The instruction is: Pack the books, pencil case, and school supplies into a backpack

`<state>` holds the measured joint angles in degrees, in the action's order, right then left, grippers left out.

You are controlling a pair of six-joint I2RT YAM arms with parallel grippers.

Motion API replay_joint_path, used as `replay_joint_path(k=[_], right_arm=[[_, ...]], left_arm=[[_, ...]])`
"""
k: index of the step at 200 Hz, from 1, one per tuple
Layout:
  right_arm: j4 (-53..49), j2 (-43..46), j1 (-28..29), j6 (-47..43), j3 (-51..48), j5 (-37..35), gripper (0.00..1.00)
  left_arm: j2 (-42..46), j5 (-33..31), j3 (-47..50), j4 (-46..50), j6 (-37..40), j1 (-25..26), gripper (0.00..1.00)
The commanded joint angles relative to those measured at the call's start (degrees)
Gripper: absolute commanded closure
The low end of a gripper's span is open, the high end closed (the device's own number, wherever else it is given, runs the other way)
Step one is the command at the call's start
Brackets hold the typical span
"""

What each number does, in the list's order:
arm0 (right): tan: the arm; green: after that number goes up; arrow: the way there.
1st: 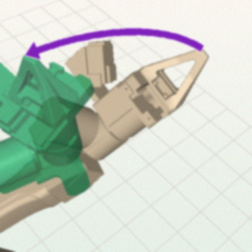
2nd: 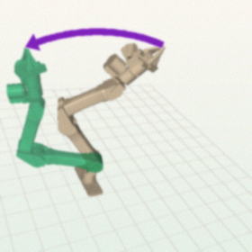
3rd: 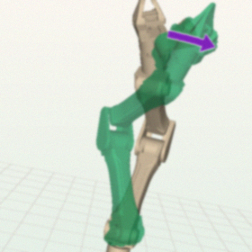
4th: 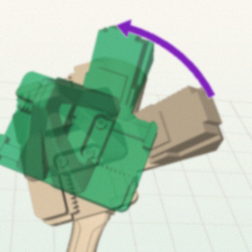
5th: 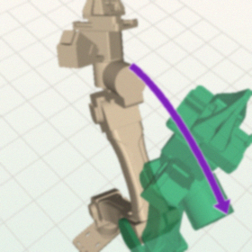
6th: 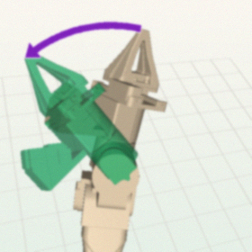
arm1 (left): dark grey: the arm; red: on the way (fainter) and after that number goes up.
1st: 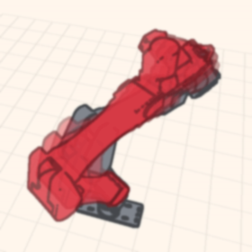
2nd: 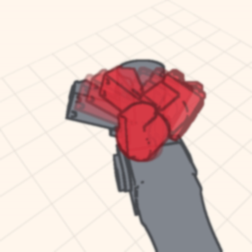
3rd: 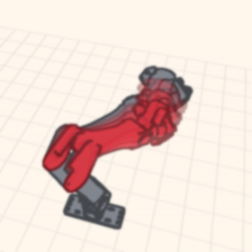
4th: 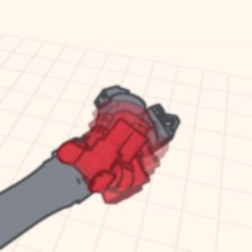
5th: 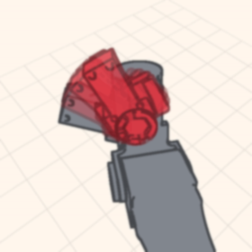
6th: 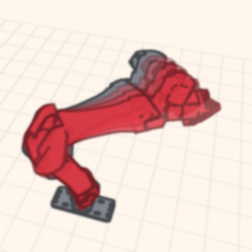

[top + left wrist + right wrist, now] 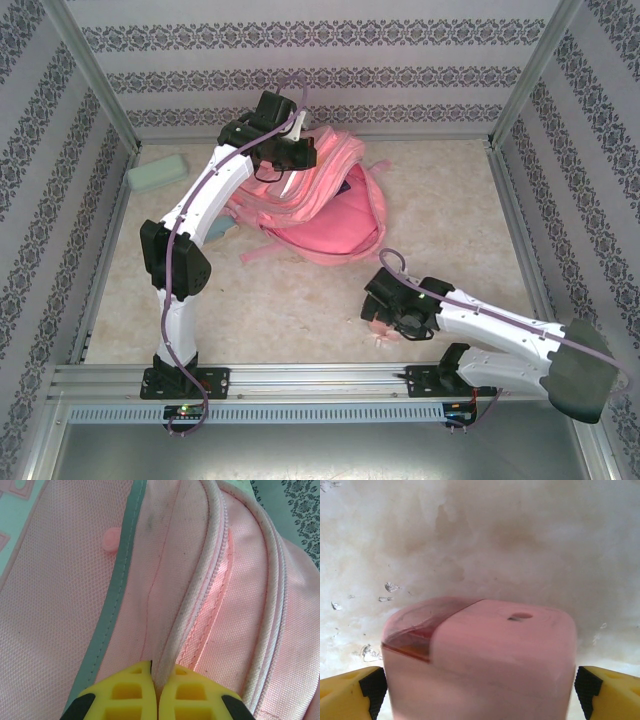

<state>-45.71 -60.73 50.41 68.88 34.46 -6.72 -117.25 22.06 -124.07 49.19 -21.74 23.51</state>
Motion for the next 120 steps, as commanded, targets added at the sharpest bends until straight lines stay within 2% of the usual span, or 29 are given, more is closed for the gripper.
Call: replay_joint_path(k=[1,55,120], right_arm=[[-0.6,2.4,0.0,0.3,-0.6,-2.7,0.04],[-4.5,5.0,-1.9,-1.3,0.4,-2.1,0.02],[-1.3,0.2,1.2,-5.1,1.1,0.1,0.02]], left_arm=[[4.6,1.6,-0.4,-4.1,-1.7,-0.5,1.0],[4.5,1.6,-0.4,-4.2,-1.7,-0.5,1.0],[4.4,1.8,-0.3,-4.0,-1.6,-0.5,1.0]])
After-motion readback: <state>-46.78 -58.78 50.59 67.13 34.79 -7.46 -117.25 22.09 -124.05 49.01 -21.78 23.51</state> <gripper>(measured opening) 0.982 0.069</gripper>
